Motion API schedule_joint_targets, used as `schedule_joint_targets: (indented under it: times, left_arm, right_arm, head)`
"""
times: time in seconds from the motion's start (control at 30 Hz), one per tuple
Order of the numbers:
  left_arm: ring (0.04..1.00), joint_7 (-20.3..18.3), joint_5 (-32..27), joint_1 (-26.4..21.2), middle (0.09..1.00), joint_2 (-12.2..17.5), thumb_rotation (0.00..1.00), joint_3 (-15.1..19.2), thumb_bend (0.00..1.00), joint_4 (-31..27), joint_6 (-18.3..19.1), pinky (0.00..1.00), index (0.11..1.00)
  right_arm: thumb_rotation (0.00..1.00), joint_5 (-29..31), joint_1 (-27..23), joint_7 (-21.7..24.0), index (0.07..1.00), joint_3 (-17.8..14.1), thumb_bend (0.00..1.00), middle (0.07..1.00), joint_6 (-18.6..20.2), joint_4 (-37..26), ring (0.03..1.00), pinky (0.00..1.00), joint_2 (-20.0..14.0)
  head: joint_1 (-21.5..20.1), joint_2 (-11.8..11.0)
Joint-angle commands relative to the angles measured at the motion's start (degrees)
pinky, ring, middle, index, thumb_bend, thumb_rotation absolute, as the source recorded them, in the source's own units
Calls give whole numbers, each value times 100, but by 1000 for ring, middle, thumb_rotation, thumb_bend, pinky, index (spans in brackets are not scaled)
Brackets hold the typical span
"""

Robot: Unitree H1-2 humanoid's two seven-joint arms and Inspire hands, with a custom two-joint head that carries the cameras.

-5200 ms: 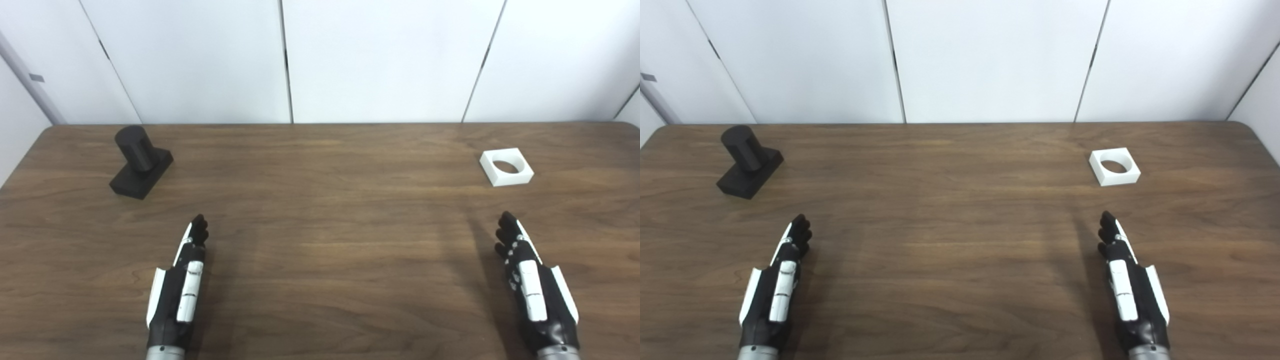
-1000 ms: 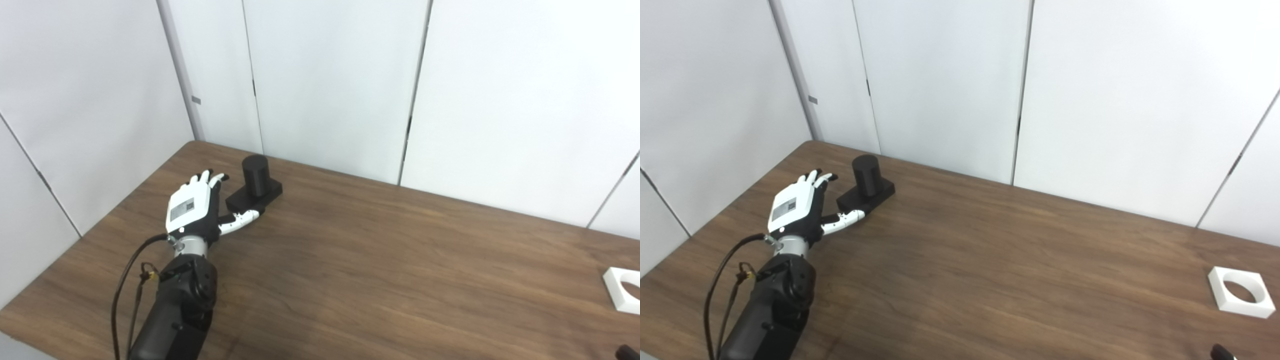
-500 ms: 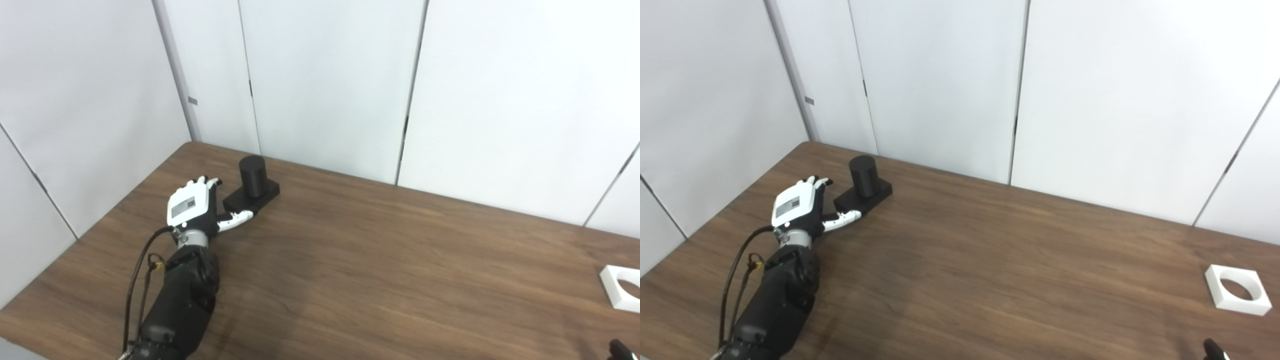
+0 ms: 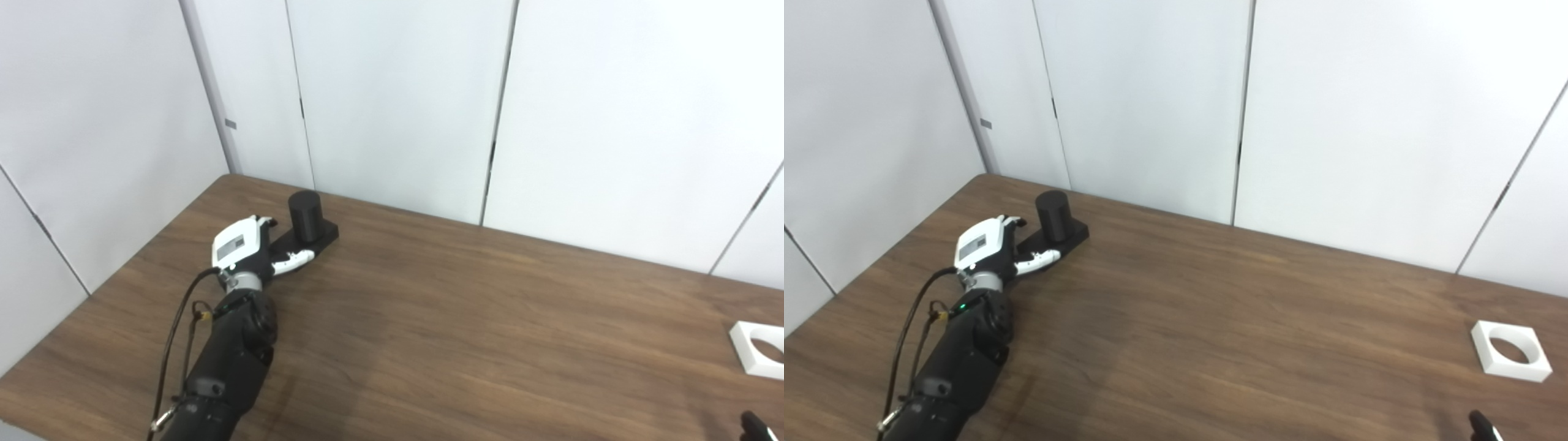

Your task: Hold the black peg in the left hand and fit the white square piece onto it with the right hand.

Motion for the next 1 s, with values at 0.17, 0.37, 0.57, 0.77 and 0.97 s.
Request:
schedule_joint_targets:
  times: [0.17,0.37,0.57,0.77,0.97]
  left_arm:
    - [978,264,-173,-386,948,173,660,-124,924,6,-15,972,845]
    - [959,289,-4,-466,930,103,641,-100,920,135,6,960,842]
    - [949,343,365,-562,917,-40,628,91,907,292,6,952,837]
    - [956,378,632,-603,911,-207,589,376,886,341,7,968,826]
    - [946,356,697,-588,898,-225,575,418,869,335,6,962,820]
  right_arm:
    - [1000,-51,37,59,919,21,669,969,-95,-80,998,1000,54]
    - [1000,-29,31,59,904,22,669,958,-131,-47,983,1000,78]
    - [1000,19,16,85,912,21,639,964,-167,1,996,1000,66]
    - [1000,30,13,106,922,8,639,973,-157,0,1000,1000,49]
    - [1000,1,0,89,931,-31,660,973,-156,20,997,1000,59]
  head:
    - [-25,14]
    - [-40,14]
    - [-45,11]
    - [-20,13]
    - [-21,13]
